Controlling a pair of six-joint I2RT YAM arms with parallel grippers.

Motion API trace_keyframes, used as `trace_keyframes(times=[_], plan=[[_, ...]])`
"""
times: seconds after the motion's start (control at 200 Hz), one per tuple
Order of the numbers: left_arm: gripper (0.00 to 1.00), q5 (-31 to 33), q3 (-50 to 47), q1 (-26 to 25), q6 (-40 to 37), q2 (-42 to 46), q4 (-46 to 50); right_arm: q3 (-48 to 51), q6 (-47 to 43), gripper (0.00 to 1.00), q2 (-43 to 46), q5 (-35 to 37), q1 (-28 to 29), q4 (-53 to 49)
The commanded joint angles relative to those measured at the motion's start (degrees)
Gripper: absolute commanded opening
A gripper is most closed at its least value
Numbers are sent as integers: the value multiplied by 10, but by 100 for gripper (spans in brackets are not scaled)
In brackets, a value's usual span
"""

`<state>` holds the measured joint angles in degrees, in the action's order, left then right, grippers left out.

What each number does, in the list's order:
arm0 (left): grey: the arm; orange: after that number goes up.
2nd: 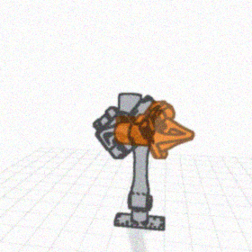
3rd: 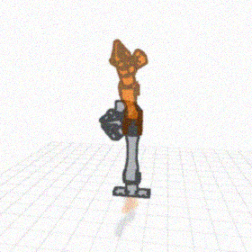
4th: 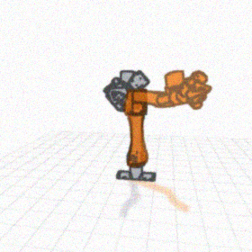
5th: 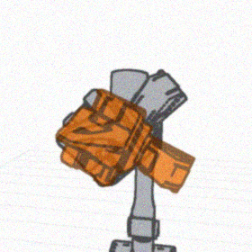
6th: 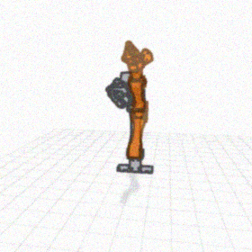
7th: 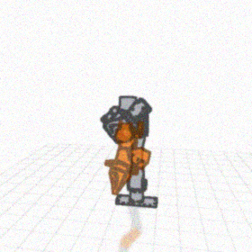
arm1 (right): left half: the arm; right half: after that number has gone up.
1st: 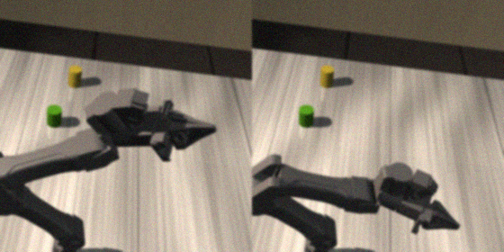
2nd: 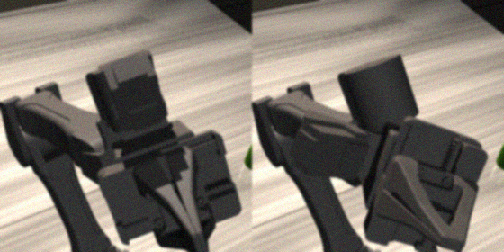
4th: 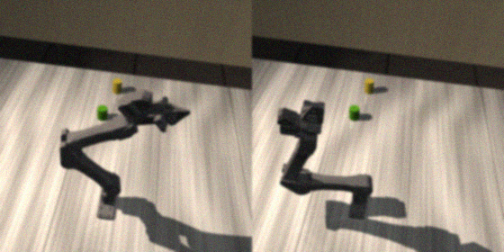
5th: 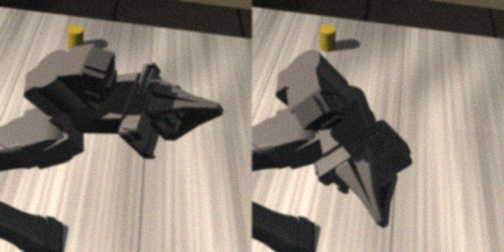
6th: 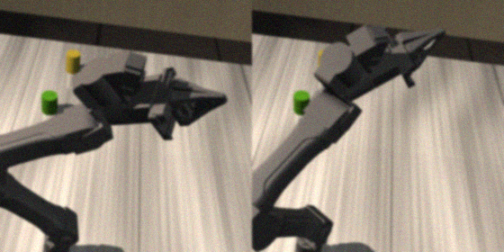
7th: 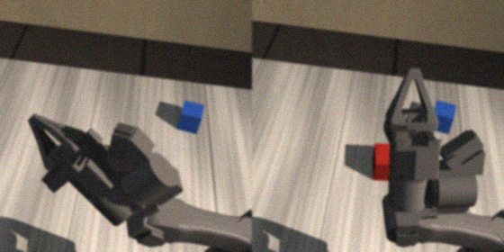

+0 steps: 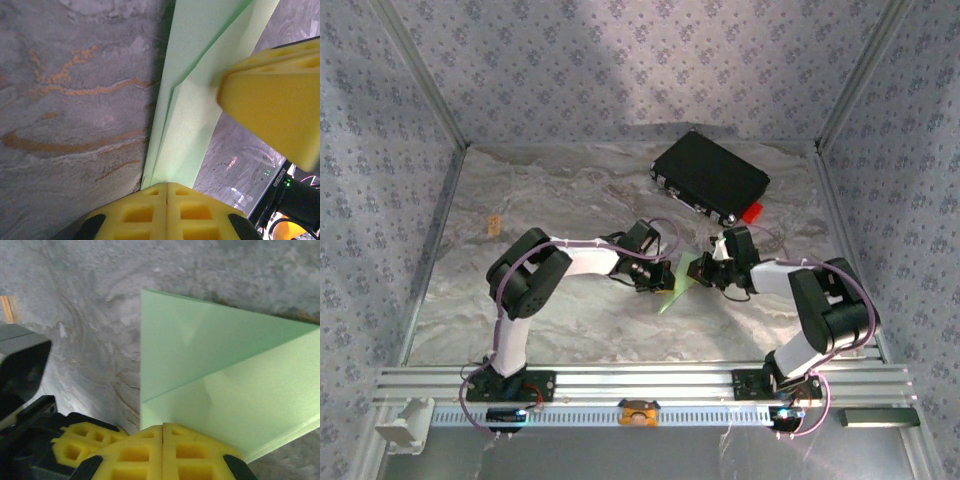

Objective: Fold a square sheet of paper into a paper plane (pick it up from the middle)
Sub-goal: Fold the wing for the fifth time at the center of the table.

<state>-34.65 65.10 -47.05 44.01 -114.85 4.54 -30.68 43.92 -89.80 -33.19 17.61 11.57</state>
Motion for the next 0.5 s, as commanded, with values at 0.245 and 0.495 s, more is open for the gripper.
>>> trace_keyframes(times=[0.245,0.495], plan=[[4,56,24,-3,-1,45,57,11,-13,4,-19,16,-15,-17],[6,16,28,-8,4,66,14,12,-11,4,-26,8,-16,-6]])
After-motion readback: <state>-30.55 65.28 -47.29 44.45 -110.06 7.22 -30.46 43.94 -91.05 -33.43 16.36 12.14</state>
